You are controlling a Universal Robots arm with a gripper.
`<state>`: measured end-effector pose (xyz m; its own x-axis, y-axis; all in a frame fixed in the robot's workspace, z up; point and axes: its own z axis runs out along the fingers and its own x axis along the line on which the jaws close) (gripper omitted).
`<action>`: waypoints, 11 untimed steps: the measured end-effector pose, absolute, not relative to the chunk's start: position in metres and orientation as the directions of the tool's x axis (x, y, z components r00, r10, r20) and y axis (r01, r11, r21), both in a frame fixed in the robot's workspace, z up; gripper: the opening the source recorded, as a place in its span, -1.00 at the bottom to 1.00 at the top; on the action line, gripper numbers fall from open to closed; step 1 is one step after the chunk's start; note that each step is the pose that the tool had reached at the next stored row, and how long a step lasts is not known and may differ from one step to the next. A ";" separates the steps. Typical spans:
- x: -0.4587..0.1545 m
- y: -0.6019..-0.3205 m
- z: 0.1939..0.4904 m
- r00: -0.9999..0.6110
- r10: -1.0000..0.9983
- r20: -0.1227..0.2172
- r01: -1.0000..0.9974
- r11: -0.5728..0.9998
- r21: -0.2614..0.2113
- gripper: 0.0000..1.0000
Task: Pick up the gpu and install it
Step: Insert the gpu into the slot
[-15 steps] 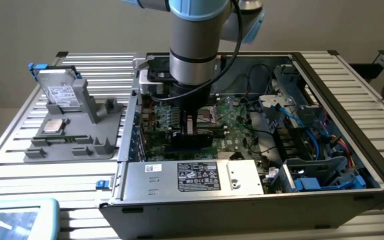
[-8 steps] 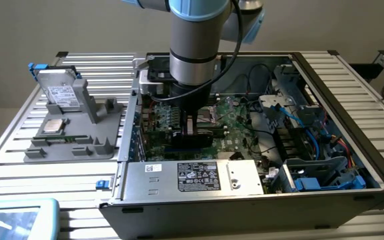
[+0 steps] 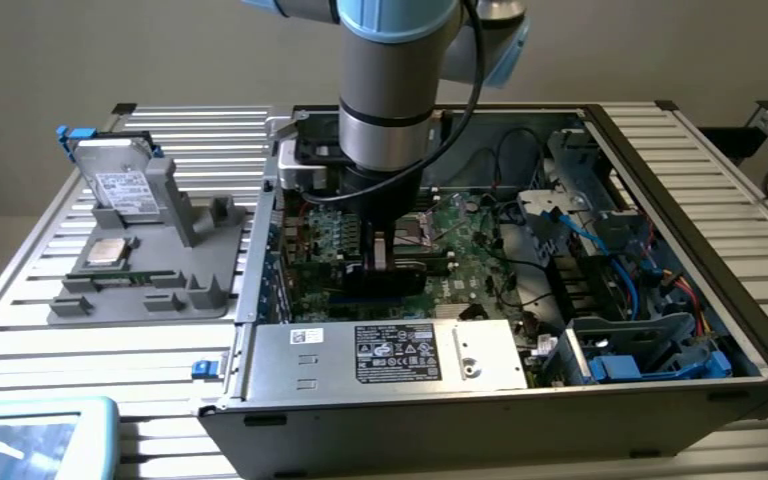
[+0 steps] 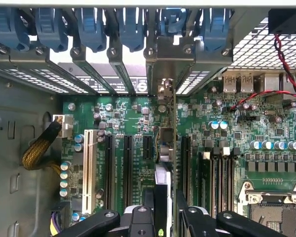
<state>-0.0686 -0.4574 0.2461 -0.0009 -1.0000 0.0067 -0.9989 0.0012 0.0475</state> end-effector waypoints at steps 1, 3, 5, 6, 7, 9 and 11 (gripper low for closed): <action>-0.069 -0.457 0.246 -0.001 -1.000 0.007 -0.999 0.001 0.047 -0.47; -0.069 -0.457 0.245 -0.001 -1.000 0.007 -0.999 0.001 0.046 -0.47; -0.069 -0.457 0.245 -0.001 -1.000 0.007 -0.999 0.001 0.046 -0.47; -0.069 -0.457 0.245 -0.001 -1.000 0.007 -0.999 0.001 0.046 -0.47; -0.069 -0.457 0.245 -0.001 -1.000 0.007 -0.999 0.001 0.045 -0.47; -0.069 -0.457 0.245 0.000 -1.000 0.007 -0.999 0.001 0.045 -0.47; -0.070 -0.457 0.245 0.001 -1.000 0.007 -0.999 0.000 0.044 -0.47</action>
<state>-0.0701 -0.4575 0.2454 0.0007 -1.0000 0.0069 -0.9990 -0.0004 0.0442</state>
